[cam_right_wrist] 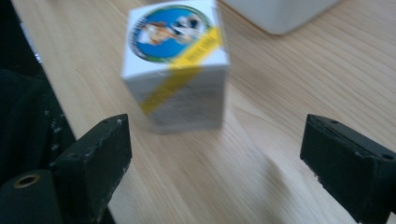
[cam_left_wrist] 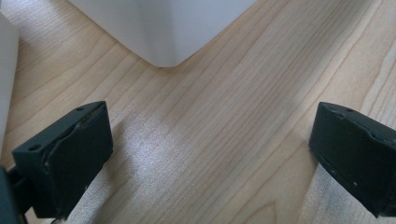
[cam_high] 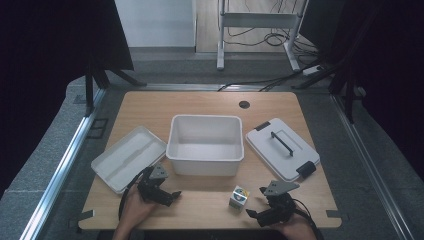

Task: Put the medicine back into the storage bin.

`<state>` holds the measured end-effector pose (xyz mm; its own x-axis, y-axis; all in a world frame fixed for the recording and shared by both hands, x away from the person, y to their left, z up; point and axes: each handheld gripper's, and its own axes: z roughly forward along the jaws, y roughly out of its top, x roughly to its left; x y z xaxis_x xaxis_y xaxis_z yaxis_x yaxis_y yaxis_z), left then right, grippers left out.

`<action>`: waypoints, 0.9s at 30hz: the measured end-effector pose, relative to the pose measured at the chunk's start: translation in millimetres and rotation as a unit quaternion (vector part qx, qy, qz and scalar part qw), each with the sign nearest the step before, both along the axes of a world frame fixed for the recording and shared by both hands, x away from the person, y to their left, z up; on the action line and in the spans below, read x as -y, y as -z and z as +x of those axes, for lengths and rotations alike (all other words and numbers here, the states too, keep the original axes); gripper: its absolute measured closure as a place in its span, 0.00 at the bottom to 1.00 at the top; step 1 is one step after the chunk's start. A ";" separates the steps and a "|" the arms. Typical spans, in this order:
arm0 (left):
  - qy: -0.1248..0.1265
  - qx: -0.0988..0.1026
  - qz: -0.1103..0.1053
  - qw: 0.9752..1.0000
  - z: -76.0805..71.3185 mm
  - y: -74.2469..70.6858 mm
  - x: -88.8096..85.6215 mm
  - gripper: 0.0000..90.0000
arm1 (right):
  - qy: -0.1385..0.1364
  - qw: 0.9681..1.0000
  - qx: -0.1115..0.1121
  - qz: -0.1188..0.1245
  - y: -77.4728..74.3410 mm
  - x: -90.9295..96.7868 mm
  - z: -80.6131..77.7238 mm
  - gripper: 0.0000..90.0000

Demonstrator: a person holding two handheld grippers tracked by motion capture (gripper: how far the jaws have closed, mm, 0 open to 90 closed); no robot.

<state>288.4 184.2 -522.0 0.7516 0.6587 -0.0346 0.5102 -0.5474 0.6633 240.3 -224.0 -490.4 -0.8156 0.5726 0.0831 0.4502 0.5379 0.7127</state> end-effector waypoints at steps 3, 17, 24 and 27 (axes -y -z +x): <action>0.000 0.000 0.000 1.000 0.0 0.0 0.0 0.00 | -0.011 1.000 -0.001 -0.008 0.0 -12.0 1.2 0.11; 0.000 0.000 0.000 1.000 -0.1 0.0 -0.1 0.00 | -0.031 0.998 -0.004 -0.060 -3.1 -47.1 16.3 0.35; -0.001 0.000 -0.001 1.000 -0.1 0.0 -0.1 0.00 | -0.047 0.996 -0.007 -0.082 -8.3 -53.6 17.2 0.50; -0.001 0.000 -0.001 1.000 -0.2 0.0 -0.2 0.00 | -0.054 0.995 -0.010 -0.083 -13.9 -55.2 18.2 0.50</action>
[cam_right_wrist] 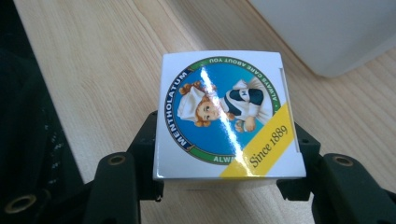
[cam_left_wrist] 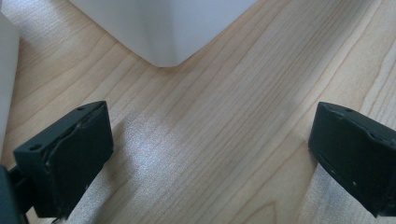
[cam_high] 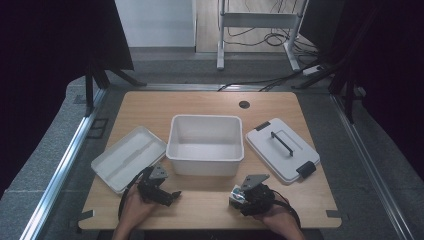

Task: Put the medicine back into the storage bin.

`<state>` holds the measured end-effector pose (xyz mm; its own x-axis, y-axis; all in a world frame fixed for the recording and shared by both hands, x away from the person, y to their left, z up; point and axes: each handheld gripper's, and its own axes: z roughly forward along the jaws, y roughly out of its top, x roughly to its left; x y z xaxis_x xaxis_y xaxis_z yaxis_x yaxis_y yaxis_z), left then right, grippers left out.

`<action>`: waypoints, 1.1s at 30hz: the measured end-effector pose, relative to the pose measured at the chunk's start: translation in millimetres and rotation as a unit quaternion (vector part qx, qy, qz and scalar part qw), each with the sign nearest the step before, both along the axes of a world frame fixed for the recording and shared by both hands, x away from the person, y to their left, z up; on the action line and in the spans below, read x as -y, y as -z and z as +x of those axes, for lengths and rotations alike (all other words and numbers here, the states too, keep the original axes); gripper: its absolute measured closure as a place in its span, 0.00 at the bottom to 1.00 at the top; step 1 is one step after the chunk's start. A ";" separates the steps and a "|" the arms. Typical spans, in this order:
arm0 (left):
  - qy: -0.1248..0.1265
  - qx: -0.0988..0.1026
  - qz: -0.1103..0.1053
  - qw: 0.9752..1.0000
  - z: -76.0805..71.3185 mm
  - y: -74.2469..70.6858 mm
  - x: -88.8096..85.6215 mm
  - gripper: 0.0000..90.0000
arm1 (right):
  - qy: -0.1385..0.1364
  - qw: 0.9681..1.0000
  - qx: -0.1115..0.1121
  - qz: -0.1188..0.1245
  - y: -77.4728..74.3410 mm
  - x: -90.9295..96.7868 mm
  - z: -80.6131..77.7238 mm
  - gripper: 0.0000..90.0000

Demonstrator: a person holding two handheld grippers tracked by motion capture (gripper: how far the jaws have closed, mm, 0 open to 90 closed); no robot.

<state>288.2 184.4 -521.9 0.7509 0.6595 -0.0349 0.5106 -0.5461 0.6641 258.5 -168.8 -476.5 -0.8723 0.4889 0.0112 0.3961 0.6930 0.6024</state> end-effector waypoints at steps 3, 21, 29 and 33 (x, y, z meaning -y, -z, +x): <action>0.000 0.000 0.000 1.000 0.0 0.0 0.0 0.00 | -0.003 1.000 0.000 -0.001 -5.0 -0.7 0.9 0.50; 0.001 0.000 0.001 1.000 0.1 -0.2 -0.2 0.00 | -0.017 1.000 -0.008 0.021 -66.9 -6.7 17.7 0.50; 0.001 0.000 0.001 1.000 0.1 -0.2 -0.3 0.00 | -0.020 0.999 -0.006 0.031 -95.0 -8.4 28.3 0.50; 0.001 -0.001 0.000 1.000 0.1 -0.2 -0.2 0.00 | -0.022 0.999 -0.007 0.034 -107.4 -10.4 34.4 0.50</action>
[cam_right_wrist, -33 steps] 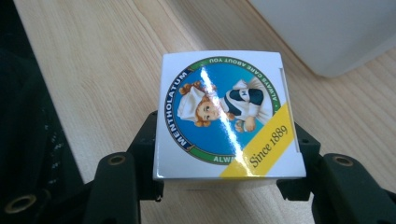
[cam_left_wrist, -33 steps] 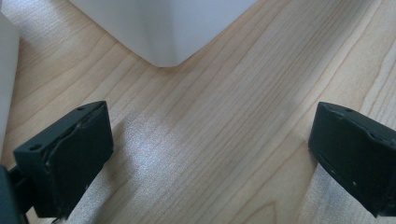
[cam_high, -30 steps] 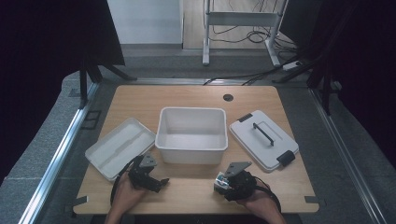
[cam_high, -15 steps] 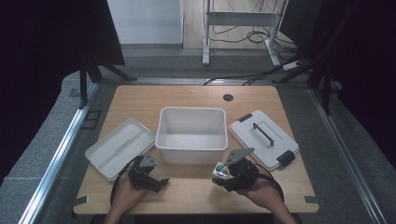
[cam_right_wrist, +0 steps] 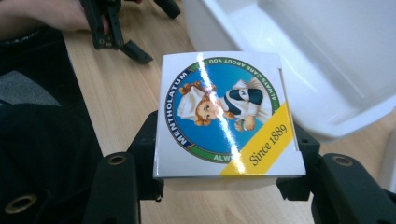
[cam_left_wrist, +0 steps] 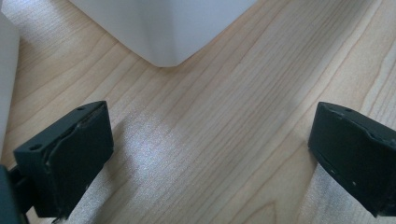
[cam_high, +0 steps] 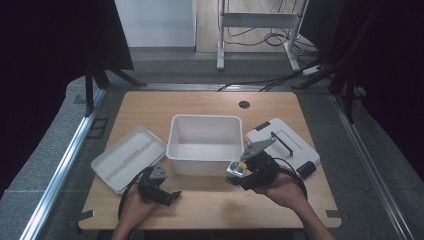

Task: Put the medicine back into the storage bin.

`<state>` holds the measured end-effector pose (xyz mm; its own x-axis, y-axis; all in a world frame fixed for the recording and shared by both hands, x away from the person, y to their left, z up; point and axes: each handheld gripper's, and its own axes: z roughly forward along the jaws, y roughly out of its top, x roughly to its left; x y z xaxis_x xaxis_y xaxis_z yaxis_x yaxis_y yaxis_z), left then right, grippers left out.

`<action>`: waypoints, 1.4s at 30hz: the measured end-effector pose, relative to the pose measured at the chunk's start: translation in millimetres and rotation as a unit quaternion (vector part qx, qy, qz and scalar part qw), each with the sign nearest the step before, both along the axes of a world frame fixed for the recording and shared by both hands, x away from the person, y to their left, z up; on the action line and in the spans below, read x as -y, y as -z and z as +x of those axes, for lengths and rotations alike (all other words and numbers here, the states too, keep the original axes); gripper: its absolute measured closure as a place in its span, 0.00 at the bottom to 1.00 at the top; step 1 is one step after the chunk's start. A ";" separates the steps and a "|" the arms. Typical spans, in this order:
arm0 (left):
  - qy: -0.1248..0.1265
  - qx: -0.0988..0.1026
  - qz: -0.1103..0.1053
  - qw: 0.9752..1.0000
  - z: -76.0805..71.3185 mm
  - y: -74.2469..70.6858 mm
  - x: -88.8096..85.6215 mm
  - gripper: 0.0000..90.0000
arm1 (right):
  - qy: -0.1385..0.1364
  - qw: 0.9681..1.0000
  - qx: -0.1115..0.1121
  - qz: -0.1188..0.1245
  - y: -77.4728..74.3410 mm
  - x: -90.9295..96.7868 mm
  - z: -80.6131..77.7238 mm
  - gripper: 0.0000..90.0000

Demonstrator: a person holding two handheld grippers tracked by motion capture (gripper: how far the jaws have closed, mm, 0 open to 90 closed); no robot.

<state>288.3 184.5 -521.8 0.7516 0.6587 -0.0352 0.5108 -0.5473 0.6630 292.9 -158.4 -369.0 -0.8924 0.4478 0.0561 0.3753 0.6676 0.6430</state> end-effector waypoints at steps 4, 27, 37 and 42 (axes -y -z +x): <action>0.000 0.000 0.000 1.000 0.0 -0.1 -0.1 0.00 | -0.001 1.000 0.009 0.001 -14.7 -3.6 6.5 0.50; -0.001 0.000 -0.001 1.000 0.0 0.0 0.0 0.00 | 0.059 0.997 0.038 -0.023 -15.9 -41.8 85.1 0.50; 0.000 0.001 0.001 1.000 0.1 -0.1 -0.3 0.00 | 0.069 0.996 0.021 -0.043 14.9 -54.2 102.6 0.50; 0.000 0.001 0.000 1.000 0.0 0.0 -0.1 0.00 | 0.067 0.996 0.015 -0.058 25.5 -59.6 106.0 0.50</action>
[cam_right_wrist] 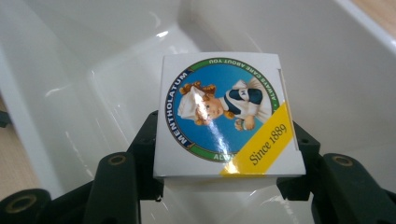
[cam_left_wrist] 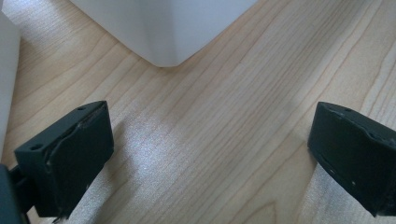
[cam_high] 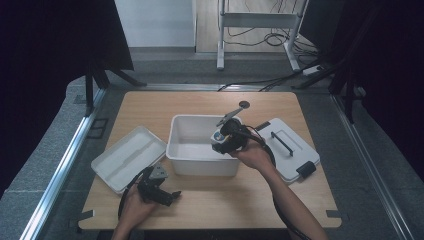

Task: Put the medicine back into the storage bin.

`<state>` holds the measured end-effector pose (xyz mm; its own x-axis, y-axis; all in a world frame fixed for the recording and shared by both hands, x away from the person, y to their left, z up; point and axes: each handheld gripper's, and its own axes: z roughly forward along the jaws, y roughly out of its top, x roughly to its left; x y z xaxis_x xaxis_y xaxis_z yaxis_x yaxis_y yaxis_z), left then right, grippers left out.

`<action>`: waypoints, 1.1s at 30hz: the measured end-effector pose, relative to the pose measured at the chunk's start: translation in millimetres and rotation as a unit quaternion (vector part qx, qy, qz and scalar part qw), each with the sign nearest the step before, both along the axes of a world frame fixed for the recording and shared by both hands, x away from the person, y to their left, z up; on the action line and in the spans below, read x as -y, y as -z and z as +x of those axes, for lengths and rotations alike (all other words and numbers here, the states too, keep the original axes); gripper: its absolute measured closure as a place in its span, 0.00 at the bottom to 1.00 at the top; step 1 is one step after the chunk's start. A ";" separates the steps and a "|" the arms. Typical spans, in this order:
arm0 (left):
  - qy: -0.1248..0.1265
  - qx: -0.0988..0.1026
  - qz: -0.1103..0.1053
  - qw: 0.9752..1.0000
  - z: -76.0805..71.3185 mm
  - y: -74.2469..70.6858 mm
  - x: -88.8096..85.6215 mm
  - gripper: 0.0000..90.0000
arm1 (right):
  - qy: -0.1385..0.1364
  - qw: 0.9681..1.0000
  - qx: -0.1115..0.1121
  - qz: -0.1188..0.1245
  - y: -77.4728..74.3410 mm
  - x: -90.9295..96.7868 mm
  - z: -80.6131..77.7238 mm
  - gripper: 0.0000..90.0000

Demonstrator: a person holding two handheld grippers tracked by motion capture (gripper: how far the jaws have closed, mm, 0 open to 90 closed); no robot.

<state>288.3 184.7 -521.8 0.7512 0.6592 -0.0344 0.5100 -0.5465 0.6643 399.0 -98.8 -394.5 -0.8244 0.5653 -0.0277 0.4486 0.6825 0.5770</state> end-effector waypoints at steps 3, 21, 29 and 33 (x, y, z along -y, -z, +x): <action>0.000 0.000 0.000 1.000 0.0 0.0 0.0 0.00 | -0.001 1.000 -0.002 -0.005 3.5 -1.9 1.5 0.50; 0.000 0.001 -0.001 1.000 -0.3 0.0 -0.2 0.01 | -0.003 1.000 0.016 0.000 -0.4 -3.8 -0.1 0.27; 0.000 0.001 0.000 1.000 -0.3 -0.1 -0.2 0.01 | -0.003 0.999 0.027 0.032 -11.1 10.8 -15.8 0.14; 0.000 0.000 0.000 1.000 -0.3 -0.1 -0.1 0.01 | -0.005 0.999 0.033 0.034 -14.7 20.5 -28.4 0.00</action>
